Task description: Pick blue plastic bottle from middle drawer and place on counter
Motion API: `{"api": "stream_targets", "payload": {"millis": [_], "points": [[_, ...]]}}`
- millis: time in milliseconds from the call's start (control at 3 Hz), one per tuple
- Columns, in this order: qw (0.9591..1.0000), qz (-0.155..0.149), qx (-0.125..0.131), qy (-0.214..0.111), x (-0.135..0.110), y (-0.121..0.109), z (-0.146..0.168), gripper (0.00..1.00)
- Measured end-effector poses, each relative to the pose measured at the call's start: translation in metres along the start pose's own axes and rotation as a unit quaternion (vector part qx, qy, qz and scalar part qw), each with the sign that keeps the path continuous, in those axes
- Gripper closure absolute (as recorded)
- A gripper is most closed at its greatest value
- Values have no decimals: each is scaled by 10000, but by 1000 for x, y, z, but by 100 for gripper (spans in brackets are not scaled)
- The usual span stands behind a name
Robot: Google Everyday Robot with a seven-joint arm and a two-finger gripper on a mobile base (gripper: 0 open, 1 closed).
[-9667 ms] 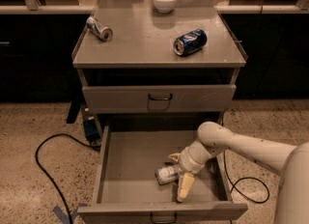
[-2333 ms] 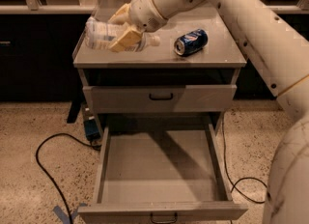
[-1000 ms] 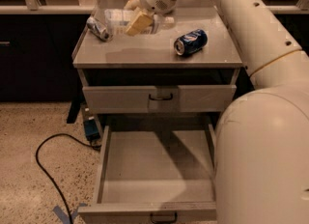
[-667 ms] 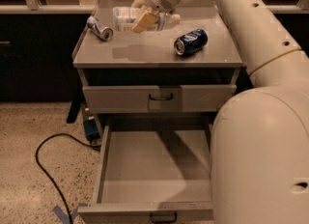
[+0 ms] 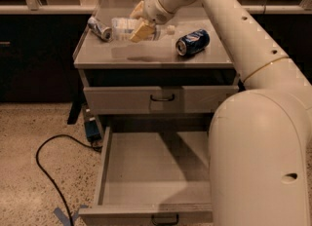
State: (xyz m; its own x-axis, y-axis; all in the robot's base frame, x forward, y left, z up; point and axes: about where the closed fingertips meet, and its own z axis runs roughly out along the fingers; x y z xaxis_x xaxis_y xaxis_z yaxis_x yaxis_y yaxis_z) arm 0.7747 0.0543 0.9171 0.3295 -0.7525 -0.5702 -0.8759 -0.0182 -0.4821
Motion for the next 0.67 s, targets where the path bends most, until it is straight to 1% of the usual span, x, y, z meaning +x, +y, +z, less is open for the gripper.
{"api": "stream_targets", "payload": {"millis": [333,667], "points": [[9997,-112,168,98,9,-2,7,100],[9986,-333,390,143,14,-3,20,100]]}}
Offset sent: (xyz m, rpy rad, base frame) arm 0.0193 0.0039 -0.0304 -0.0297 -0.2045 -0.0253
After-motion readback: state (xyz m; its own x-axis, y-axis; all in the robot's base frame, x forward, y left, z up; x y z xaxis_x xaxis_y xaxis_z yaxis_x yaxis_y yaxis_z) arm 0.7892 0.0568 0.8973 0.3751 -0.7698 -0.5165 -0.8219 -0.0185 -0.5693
